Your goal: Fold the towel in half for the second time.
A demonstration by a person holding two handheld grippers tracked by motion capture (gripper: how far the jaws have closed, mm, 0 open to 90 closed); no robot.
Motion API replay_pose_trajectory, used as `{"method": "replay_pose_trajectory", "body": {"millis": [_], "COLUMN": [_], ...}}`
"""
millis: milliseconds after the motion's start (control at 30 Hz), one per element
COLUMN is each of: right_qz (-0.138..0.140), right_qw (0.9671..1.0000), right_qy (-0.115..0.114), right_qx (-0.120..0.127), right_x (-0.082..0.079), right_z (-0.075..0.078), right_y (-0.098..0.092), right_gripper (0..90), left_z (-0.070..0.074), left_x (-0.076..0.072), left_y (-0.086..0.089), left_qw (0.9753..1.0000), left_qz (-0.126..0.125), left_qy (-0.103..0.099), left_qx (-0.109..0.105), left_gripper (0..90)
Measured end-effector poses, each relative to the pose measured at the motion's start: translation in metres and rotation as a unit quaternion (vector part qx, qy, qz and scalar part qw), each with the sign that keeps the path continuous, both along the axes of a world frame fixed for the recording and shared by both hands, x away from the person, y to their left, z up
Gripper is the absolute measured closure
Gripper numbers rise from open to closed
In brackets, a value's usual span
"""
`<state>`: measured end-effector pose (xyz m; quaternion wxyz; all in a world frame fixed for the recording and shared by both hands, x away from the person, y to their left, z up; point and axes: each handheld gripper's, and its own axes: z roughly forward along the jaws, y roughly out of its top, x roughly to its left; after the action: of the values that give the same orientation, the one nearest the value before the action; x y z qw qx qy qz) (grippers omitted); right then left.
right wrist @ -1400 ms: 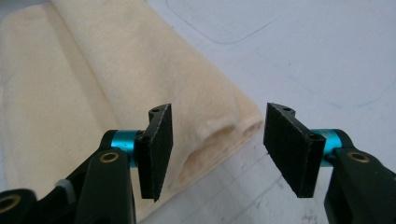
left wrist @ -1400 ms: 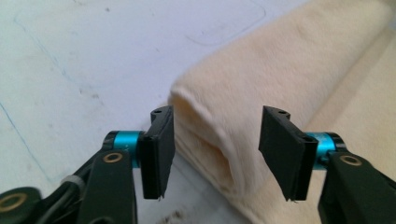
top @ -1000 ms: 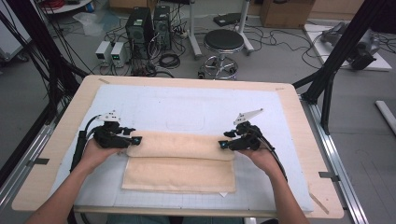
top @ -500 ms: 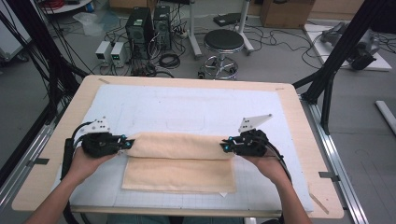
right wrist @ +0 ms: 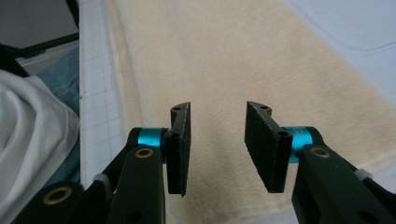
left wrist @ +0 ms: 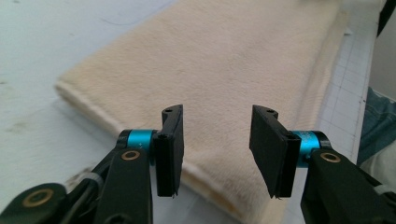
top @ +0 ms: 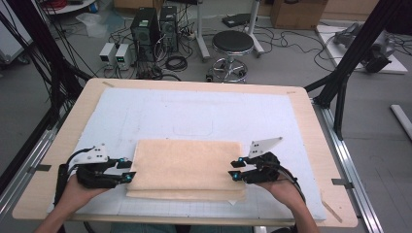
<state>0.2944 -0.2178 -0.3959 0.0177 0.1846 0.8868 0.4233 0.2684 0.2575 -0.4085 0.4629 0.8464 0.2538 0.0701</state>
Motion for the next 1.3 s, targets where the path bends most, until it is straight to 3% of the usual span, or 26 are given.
{"method": "replay_pose_trajectory", "body": {"millis": [133, 233, 333, 433, 533, 667, 767, 900, 967, 1033, 1067, 1133, 1200, 1300], "right_qz": [0.023, 0.021, 0.028, 0.035, 0.027, 0.016, 0.007, 0.005, 0.011, 0.022, 0.029, 0.052, 0.066, 0.053], "right_qw": [0.9997, 0.9996, 0.9993, 0.9990, 0.9988, 0.9993, 0.9996, 0.9995, 0.9990, 0.9987, 0.9988, 0.9987, 0.9978, 0.9983], "right_qy": [-0.001, -0.002, 0.002, -0.014, -0.021, -0.014, -0.007, -0.032, -0.042, -0.044, -0.038, -0.003, 0.006, 0.016], "right_qx": [-0.004, -0.020, -0.025, -0.024, -0.035, -0.029, -0.025, -0.003, 0.008, 0.012, 0.008, 0.001, -0.003, 0.017], "right_x": [-0.006, -0.009, -0.012, -0.021, -0.024, -0.021, -0.018, -0.023, -0.028, -0.034, -0.036, -0.040, -0.042, -0.037], "right_z": [-0.007, -0.014, -0.022, -0.026, -0.032, -0.034, -0.028, -0.007, 0.004, 0.009, 0.008, 0.000, -0.009, -0.013], "right_y": [0.004, 0.004, 0.003, 0.002, 0.004, 0.005, 0.005, -0.001, -0.003, -0.002, -0.001, 0.001, 0.000, -0.002], "right_gripper": [57.6, 57.6, 56.7, 56.7, 61.1, 82.2, 85.5, 85.9, 85.8, 85.4, 83.9, 81.1, 73.6, 67.0], "left_z": [-0.010, -0.019, -0.018, -0.017, -0.021, -0.021, -0.015, 0.002, 0.006, 0.006, 0.003, -0.003, -0.007, -0.004], "left_x": [-0.001, 0.002, -0.003, -0.009, -0.013, -0.011, -0.009, -0.015, -0.017, -0.021, -0.023, -0.027, -0.029, -0.027], "left_y": [-0.017, -0.022, -0.022, -0.021, -0.023, -0.027, -0.027, -0.017, -0.014, -0.013, -0.014, -0.015, -0.013, -0.013], "left_qw": [0.9995, 0.9987, 0.9985, 0.9980, 0.9973, 0.9968, 0.9966, 0.9975, 0.9978, 0.9974, 0.9972, 0.9963, 0.9961, 0.9971], "left_qz": [-0.025, -0.031, -0.041, -0.054, -0.056, -0.054, -0.052, -0.042, -0.042, -0.046, -0.054, -0.067, -0.076, -0.067], "left_qy": [0.005, 0.017, 0.013, 0.012, 0.006, -0.003, -0.016, -0.040, -0.042, -0.041, -0.032, -0.018, -0.005, -0.004], "left_qx": [0.020, 0.036, 0.034, 0.029, 0.048, 0.058, 0.061, 0.040, 0.030, 0.038, 0.041, 0.051, 0.046, 0.036], "left_gripper": [57.6, 57.5, 55.5, 53.7, 53.6, 79.1, 83.7, 84.3, 84.4, 84.3, 83.9, 79.5, 74.7, 69.1]}}
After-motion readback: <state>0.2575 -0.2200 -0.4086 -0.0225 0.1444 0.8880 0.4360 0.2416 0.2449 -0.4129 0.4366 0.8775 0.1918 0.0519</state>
